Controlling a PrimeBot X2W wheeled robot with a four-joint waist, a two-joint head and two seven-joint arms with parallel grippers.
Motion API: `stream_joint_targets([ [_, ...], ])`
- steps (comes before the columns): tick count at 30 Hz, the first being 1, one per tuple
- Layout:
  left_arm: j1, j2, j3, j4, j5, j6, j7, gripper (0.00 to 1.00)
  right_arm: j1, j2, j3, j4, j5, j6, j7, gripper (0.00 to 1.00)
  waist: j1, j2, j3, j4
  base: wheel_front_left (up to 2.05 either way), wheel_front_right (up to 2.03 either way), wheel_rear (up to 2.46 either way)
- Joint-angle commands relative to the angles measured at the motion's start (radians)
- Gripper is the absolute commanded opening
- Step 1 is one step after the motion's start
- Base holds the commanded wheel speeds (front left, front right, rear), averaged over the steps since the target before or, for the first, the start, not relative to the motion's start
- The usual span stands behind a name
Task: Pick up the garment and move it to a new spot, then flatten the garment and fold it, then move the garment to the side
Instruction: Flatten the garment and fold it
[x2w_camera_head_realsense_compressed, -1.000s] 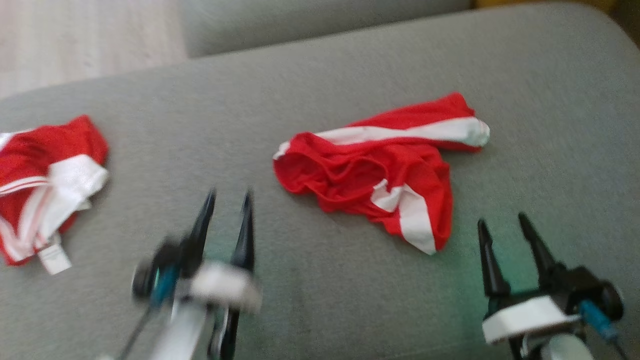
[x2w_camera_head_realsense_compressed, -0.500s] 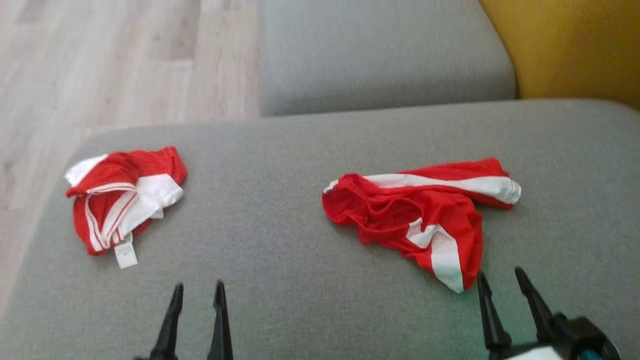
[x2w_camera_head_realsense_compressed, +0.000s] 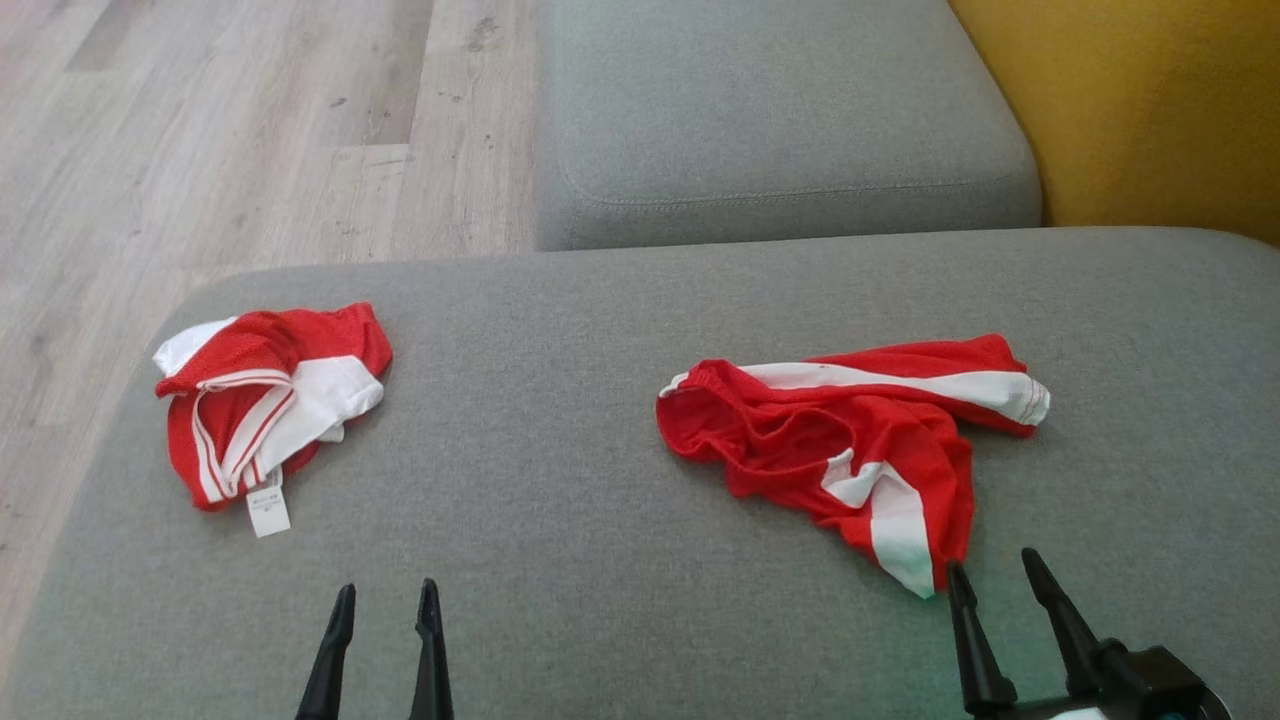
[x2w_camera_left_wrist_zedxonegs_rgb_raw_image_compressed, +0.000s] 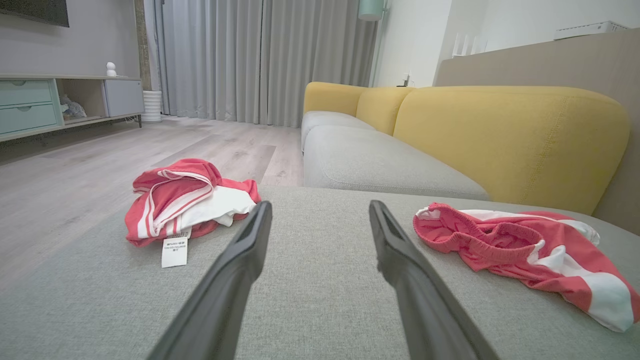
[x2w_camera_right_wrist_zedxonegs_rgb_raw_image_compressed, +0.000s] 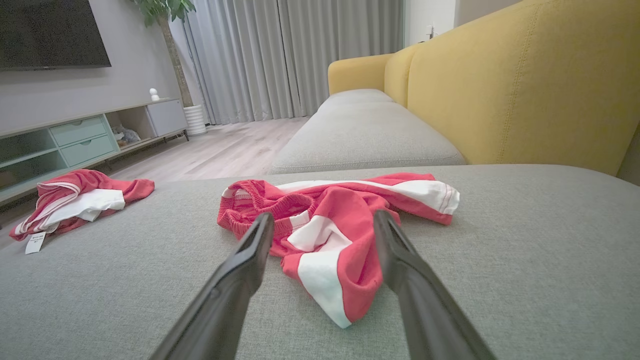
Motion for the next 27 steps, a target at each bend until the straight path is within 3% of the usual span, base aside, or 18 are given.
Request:
stream_joint_targets([
  [1,-0.031,-0.006,0.032,-0.025,0.007,0.007,-0.008,1.0,-0.033,-0.006,0.026,-0.035,0.008,-0.001,-0.004,1.0,0.0,-0.0001,0.001,0.001,0.0,0.0,0.0],
  [16,-0.028,-0.006,0.03,0.008,0.024,0.01,-0.008,1.0,-0.04,-0.006,0.026,-0.034,-0.026,-0.001,-0.004,1.0,0.0,-0.0001,0.009,0.001,0.0,0.0,0.0],
  [21,-0.069,-0.006,-0.006,0.069,0.029,0.012,-0.008,1.0,-0.054,-0.006,0.049,-0.029,-0.053,-0.001,-0.004,1.0,0.0,-0.0001,0.036,-0.038,0.0,0.0,0.0],
  [27,-0.217,-0.006,-0.116,0.16,0.015,0.0,-0.008,1.0,-0.074,-0.015,0.049,-0.028,-0.049,-0.001,-0.004,1.0,0.0,-0.0001,0.099,-0.123,0.0,0.0,0.0],
])
